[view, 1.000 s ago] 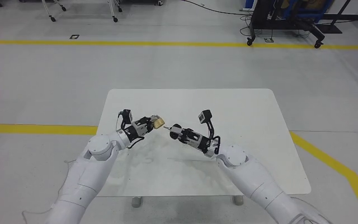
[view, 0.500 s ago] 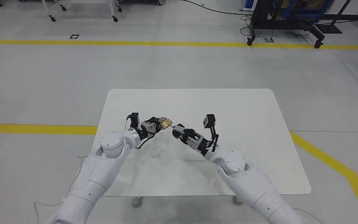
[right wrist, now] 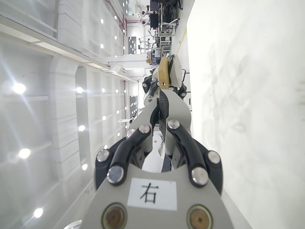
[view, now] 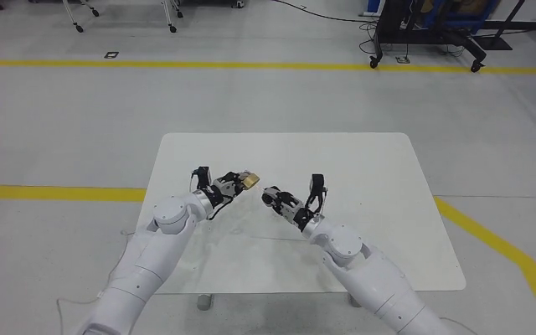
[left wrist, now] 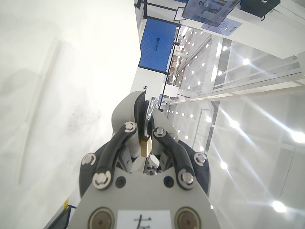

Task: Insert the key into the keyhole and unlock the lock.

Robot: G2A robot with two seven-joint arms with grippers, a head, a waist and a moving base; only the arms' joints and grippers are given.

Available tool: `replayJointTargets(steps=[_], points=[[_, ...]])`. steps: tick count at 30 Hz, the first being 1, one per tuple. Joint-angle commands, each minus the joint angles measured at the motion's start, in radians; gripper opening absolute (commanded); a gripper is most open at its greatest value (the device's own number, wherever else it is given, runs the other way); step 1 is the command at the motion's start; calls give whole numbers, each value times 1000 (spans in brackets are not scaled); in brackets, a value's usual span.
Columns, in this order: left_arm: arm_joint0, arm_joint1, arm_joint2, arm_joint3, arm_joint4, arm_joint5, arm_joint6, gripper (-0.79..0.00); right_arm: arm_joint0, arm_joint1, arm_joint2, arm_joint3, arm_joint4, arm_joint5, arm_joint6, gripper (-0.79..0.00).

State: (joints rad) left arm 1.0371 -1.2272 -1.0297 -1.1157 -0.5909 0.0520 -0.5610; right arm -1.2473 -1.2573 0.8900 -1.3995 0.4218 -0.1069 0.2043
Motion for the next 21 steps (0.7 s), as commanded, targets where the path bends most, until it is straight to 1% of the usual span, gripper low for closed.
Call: replayJointTargets(steps=[1, 21], points=[[0, -3, 2, 3, 5, -11, 5, -785, 3, -5, -5, 6, -9, 6, -18, -785], [-16, -17, 0, 33, 36, 4, -12, -785, 11, -32, 0, 27, -20, 37, -15, -785]])
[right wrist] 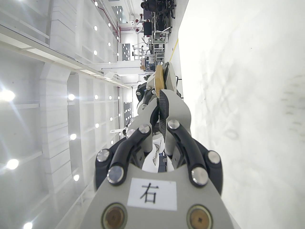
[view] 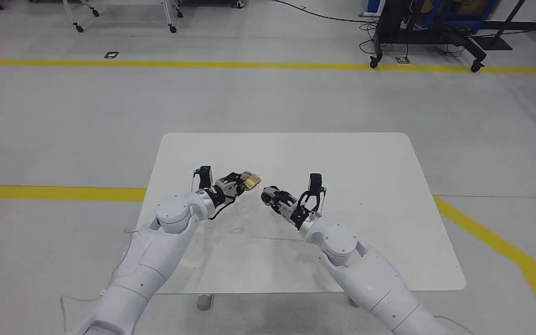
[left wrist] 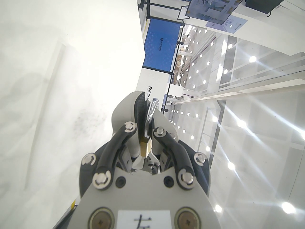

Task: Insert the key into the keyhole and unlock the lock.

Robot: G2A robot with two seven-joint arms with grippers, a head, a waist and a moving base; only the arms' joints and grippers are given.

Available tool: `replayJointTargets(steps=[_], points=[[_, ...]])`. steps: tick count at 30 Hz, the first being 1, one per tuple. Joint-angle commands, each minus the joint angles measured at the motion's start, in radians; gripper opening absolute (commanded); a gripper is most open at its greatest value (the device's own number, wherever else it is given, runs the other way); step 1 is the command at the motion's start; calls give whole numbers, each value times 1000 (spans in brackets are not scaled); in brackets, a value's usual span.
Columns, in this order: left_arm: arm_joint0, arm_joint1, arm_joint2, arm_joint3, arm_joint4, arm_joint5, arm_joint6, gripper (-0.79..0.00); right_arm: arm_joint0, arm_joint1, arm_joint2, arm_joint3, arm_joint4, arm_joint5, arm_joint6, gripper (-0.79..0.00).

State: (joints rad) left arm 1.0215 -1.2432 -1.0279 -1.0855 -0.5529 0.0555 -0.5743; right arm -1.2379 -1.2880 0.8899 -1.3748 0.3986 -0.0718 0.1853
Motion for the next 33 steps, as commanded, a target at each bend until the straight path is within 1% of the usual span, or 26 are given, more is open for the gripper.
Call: replayJointTargets(steps=[1, 24, 28, 30, 33], points=[[-1, -1, -4, 4, -2, 0, 1, -785, 2, -3, 0, 4, 3, 3, 5, -785], [3, -14, -11, 6, 40, 14, 28, -785, 20, -40, -22, 43, -107, 11, -81, -785], [2, -9, -19, 5, 87, 9, 34, -785, 12, -38, -11, 31, -150, -5, -65, -785], [4, -6, -28, 2, 101, 4, 22, -785, 11, -28, -6, 28, -236, 12, -31, -785], [5, 0, -36, -2, 136, -12, -14, -785, -5, -16, 13, 11, -285, 21, 36, -785]])
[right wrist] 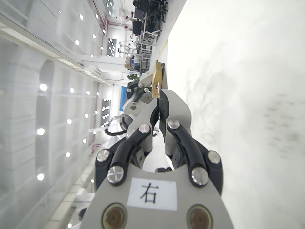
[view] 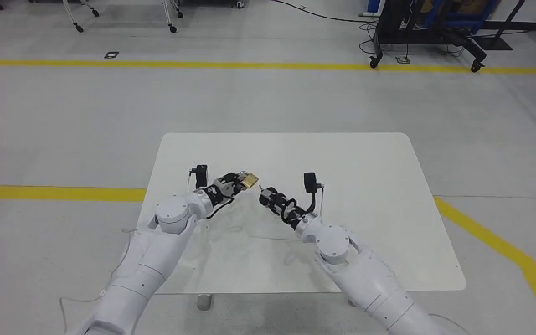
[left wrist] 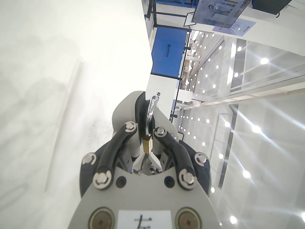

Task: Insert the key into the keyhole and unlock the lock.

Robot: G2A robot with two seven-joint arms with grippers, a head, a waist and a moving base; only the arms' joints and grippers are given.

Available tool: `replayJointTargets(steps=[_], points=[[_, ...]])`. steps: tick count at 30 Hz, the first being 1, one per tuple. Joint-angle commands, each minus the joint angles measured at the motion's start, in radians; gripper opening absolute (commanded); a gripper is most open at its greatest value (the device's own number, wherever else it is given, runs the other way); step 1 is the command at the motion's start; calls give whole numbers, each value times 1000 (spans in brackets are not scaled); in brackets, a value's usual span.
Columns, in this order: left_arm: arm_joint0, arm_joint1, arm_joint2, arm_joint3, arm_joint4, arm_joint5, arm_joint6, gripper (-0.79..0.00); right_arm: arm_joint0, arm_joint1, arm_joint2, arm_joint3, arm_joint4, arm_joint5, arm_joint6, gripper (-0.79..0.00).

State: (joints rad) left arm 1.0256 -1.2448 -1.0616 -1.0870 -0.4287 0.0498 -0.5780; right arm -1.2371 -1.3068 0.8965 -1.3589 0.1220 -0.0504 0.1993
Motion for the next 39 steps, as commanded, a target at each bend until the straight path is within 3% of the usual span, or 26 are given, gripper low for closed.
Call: replayJointTargets(steps=[1, 12, 39], points=[[2, 3, -5, -4, 18, -14, -20, -785, -11, 6, 13, -12, -13, -2, 42, -785], [26, 12, -18, -30, 85, -113, -84, -785, -46, 13, 44, -56, -9, -43, 118, -785], [39, 17, -39, -47, 109, -112, -138, -785, -52, 2, 64, -64, -10, -39, 124, -785]])
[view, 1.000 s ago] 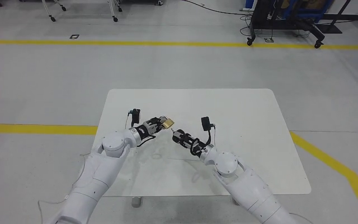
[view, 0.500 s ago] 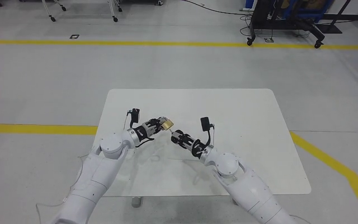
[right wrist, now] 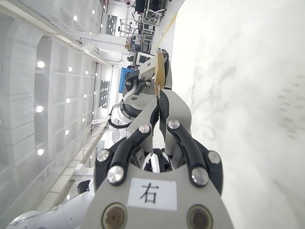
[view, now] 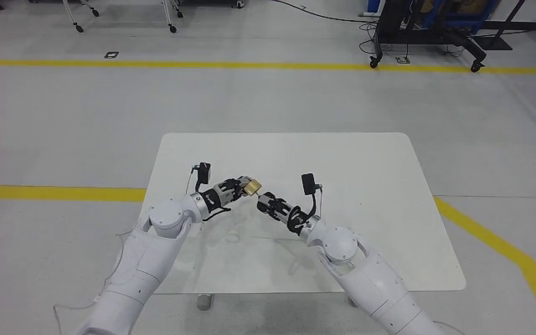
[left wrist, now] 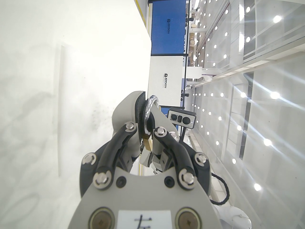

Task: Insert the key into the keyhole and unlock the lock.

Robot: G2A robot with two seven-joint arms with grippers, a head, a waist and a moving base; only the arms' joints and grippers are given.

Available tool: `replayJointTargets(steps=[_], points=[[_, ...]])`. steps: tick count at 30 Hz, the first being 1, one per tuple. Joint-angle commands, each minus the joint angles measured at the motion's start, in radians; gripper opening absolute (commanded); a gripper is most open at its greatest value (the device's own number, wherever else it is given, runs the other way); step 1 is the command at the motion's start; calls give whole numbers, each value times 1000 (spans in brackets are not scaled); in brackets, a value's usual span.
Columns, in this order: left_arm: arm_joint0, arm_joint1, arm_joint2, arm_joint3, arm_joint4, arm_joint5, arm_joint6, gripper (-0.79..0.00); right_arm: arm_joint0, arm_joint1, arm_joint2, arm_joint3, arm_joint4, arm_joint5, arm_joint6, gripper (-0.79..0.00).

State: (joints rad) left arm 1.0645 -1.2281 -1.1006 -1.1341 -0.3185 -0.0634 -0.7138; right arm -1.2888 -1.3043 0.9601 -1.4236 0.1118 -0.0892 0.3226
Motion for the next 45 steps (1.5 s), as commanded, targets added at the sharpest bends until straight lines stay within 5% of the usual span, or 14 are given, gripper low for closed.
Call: replayJointTargets(steps=[1, 17, 18, 19, 20, 29, 35, 37, 45], points=[[0, 0, 0, 1, -5, 1, -6, -785, -1, -1, 2, 0, 1, 1, 1, -785], [-9, -9, 21, 10, 6, -4, -17, -785, 16, -15, -7, 17, -23, 9, -42, -785], [-10, -9, 20, 12, 4, -3, -16, -785, 16, -16, -8, 18, -22, 10, -45, -720], [-10, -9, 19, 13, 1, -3, -14, -785, 16, -17, -8, 19, -20, 11, -46, -194], [-10, -10, 18, 14, -2, -2, -12, -785, 16, -18, -8, 20, -19, 10, -48, 0], [4, -14, -18, 20, -70, 4, 66, -785, 1, -22, 15, 19, 31, -36, -52, 0], [14, -17, -27, 10, -113, -5, 58, -785, -25, -28, 45, -10, 310, -84, 114, 0], [17, -18, -32, 4, -126, -25, 56, -785, -26, -33, 44, 3, 410, -96, 170, -126], [38, -16, -64, -13, -205, -111, -31, -785, 15, -50, 19, 85, 542, -87, 260, -271]])
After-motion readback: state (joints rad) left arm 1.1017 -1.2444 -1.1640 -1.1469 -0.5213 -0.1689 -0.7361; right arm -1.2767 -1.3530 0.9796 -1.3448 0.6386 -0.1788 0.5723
